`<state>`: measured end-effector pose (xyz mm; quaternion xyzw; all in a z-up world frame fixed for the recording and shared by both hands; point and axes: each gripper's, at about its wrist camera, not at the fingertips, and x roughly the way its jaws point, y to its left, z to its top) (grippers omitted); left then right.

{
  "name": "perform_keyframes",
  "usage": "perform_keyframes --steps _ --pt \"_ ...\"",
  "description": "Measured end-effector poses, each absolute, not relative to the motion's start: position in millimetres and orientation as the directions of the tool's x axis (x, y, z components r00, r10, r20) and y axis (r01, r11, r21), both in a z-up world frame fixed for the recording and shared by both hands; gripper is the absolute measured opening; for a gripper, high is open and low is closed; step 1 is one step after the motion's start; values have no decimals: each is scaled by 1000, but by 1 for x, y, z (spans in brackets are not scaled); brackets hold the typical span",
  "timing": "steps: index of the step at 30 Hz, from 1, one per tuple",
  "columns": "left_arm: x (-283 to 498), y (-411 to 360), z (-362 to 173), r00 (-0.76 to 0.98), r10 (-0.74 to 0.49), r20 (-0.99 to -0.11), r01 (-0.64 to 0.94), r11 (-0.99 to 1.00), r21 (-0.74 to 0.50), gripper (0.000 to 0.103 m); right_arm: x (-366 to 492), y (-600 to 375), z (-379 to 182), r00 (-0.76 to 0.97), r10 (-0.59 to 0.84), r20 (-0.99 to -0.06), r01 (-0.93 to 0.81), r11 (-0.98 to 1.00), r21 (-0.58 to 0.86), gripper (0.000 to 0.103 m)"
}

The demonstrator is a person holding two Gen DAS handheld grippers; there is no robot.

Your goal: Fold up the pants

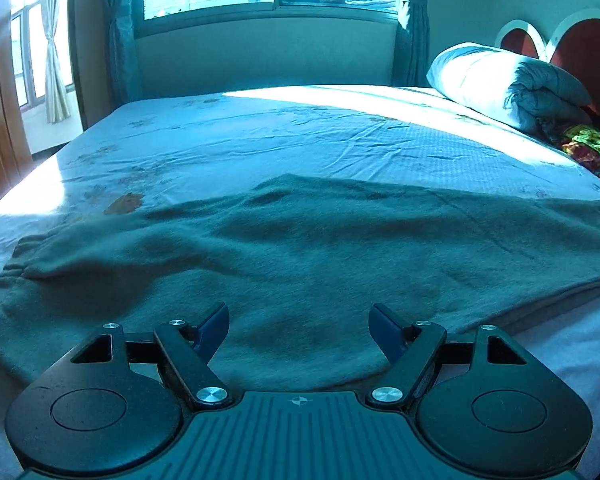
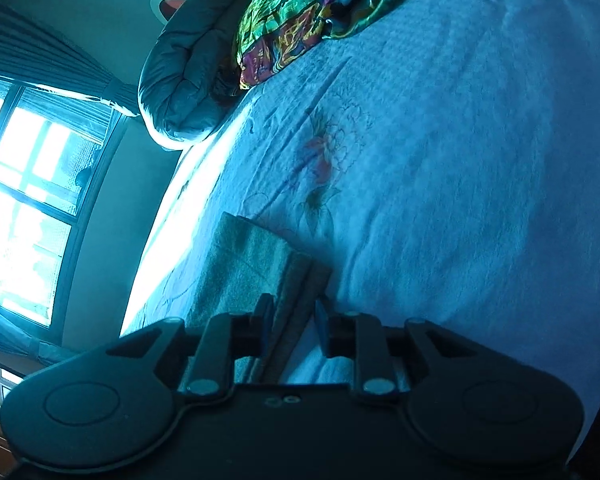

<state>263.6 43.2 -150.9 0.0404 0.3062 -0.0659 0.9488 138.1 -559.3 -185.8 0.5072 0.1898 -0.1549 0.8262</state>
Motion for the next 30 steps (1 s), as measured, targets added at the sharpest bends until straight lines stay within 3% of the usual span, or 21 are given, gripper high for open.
perform_keyframes --steps 3,5,6,8,10,11,13,16,22,25,27,30 --pt "276 2 -153 794 -185 -579 196 980 -44 79 139 -523 -159 890 -93 -447 415 570 709 16" --pt "283 -21 -167 761 -212 -614 210 975 -77 81 156 -495 -151 884 -8 -468 351 673 651 22" --pt "285 -28 -177 743 -183 -644 198 979 -49 83 175 -476 -152 845 80 -529 305 740 600 25" --pt "275 -37 -186 772 -141 -620 218 975 49 90 201 -451 -165 754 119 -646 288 824 487 48" --pt "272 -25 -174 771 -135 -623 216 975 56 90 209 -433 -156 736 46 -675 276 890 362 48" --pt "270 -12 -167 783 -101 -614 186 980 77 90 209 -425 -144 769 48 -638 239 903 356 45" --pt "270 19 -157 798 -15 -602 117 985 130 90 216 -411 -126 816 136 -562 131 903 409 45" --pt "274 71 -150 786 76 -613 13 990 139 90 250 -377 -113 811 270 -518 -9 892 452 45" --pt "274 153 -146 761 204 -616 -123 977 172 90 311 -271 -94 742 399 -539 -233 907 351 49" --pt "278 183 -149 753 232 -616 -165 973 164 91 332 -228 -90 707 452 -544 -324 891 319 63" --pt "282 200 -150 751 255 -609 -197 967 162 91 347 -197 -88 681 490 -545 -387 872 300 64" --pt "290 233 -150 746 279 -605 -274 956 103 100 375 -161 -86 647 532 -546 -449 845 290 63"
